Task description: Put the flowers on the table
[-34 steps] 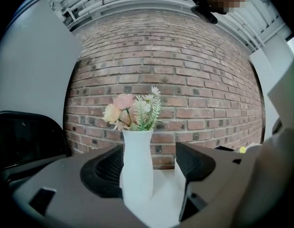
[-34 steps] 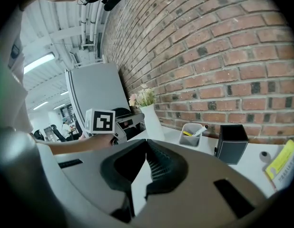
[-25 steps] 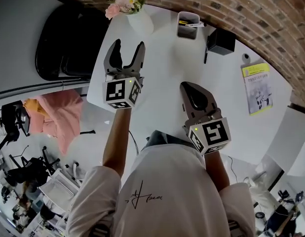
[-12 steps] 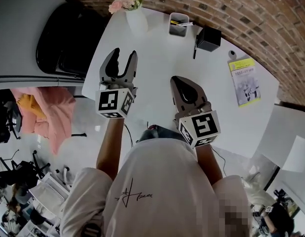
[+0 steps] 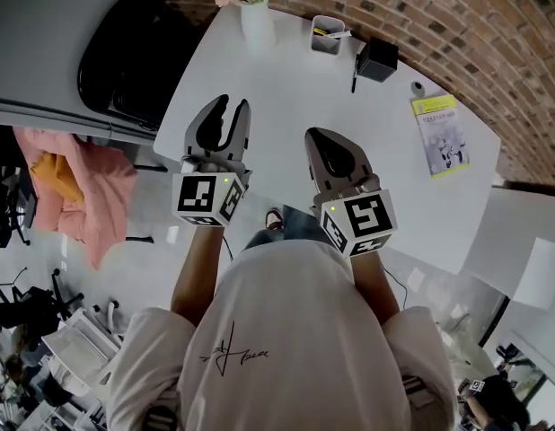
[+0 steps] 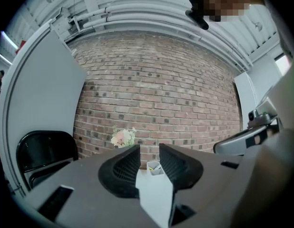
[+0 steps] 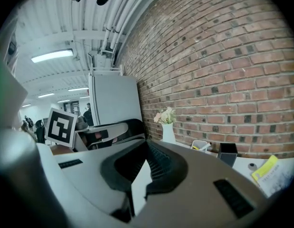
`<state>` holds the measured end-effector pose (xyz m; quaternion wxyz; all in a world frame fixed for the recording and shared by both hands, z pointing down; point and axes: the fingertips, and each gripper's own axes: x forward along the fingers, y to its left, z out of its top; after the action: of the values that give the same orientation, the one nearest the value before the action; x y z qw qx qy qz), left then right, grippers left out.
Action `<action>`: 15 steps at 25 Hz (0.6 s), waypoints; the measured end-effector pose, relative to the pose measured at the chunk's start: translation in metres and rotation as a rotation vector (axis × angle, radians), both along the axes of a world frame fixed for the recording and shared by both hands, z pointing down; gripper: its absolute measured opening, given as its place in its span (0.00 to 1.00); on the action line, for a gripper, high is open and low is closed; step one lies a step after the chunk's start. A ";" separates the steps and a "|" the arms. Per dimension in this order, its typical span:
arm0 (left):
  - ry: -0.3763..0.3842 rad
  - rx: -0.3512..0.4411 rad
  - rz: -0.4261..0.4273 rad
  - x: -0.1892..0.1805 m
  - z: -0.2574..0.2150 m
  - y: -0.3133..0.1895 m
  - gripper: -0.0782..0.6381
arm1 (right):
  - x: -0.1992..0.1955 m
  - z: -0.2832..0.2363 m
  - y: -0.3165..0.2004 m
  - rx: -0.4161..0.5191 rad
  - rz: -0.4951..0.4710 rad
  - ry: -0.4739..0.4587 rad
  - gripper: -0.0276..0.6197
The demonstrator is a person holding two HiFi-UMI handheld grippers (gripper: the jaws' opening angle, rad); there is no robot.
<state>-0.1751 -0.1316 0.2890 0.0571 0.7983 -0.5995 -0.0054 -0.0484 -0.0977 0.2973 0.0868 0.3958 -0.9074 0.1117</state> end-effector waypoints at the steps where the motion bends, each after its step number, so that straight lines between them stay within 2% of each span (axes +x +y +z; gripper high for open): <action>1: 0.004 0.004 -0.001 -0.002 -0.002 0.009 0.28 | -0.003 -0.002 0.007 0.003 -0.003 -0.003 0.08; 8: 0.020 0.021 0.010 -0.010 -0.014 0.057 0.27 | -0.017 -0.015 0.049 0.030 -0.013 -0.001 0.08; 12: -0.017 0.032 -0.023 -0.018 -0.016 0.077 0.26 | -0.021 -0.021 0.068 0.040 -0.006 0.009 0.08; 15: -0.005 0.035 -0.029 -0.026 -0.016 0.086 0.26 | -0.028 -0.023 0.077 0.045 -0.007 0.020 0.08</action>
<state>-0.2010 -0.0458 0.2731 0.0418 0.7904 -0.6110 -0.0148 -0.0760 -0.0212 0.2739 0.0875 0.3955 -0.9101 0.0869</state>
